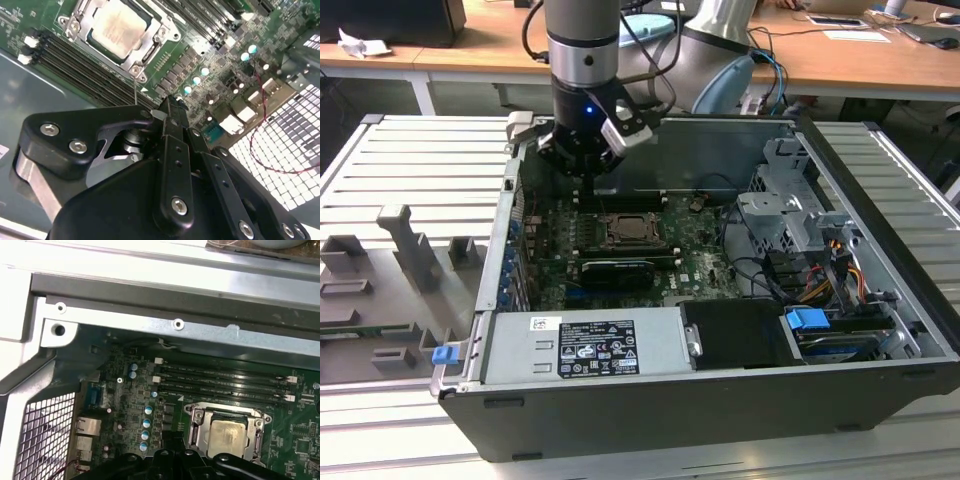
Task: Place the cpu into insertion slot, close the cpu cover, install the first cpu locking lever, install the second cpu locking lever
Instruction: 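Install the first cpu locking lever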
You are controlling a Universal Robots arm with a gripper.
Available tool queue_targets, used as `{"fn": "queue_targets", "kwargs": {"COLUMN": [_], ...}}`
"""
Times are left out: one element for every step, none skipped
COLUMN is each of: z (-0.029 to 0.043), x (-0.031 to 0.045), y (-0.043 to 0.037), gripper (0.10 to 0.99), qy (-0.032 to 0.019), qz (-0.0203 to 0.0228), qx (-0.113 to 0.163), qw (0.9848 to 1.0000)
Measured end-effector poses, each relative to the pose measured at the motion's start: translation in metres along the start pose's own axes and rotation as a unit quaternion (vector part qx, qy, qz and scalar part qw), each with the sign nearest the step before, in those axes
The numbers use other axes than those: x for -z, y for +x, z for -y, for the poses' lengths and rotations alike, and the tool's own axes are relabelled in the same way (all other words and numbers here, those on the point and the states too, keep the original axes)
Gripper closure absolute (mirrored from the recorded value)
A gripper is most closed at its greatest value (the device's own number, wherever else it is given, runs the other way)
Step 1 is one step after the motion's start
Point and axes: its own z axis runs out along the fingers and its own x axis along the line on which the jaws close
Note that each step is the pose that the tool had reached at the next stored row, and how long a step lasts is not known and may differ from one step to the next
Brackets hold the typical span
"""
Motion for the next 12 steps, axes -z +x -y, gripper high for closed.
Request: {"fn": "queue_targets", "kwargs": {"z": [-0.0003,-0.0010,-0.0025,-0.0038,-0.0050,-0.0062,-0.0083,-0.0097,-0.0114,-0.0132,-0.0142,-0.0155], "x": [-0.0007,-0.0013,-0.0020,-0.0024,-0.0028,-0.0031,-0.0037,-0.0040,-0.0046,-0.0051,-0.0055,-0.0061], "y": [-0.0001,-0.0001,-0.0003,-0.0005,-0.0006,-0.0008,-0.0010,-0.0012,-0.0014,-0.0016,-0.0017,-0.0020], "gripper": [0.980,0.980,0.980,0.980,0.980,0.980,0.980,0.980,0.980,0.980,0.980,0.980], "qy": [0.0001,0.0001,0.0001,0.0001,0.0001,0.0000,0.0001,0.0001,0.0001,0.0001,0.0001,0.0000], "qz": [0.0001,0.0001,0.0002,0.0003,0.0003,0.0003,0.0003,0.0002,0.0002,0.0002,0.0002,0.0003], "qx": [-0.003,-0.006,-0.007,-0.007,-0.007,-0.007,-0.007,-0.007,-0.007,-0.007,-0.007,-0.007], "qw": [1.0000,1.0000,1.0000,1.0000,1.0000,1.0000,1.0000,1.0000,1.0000,1.0000,1.0000,1.0000]}}
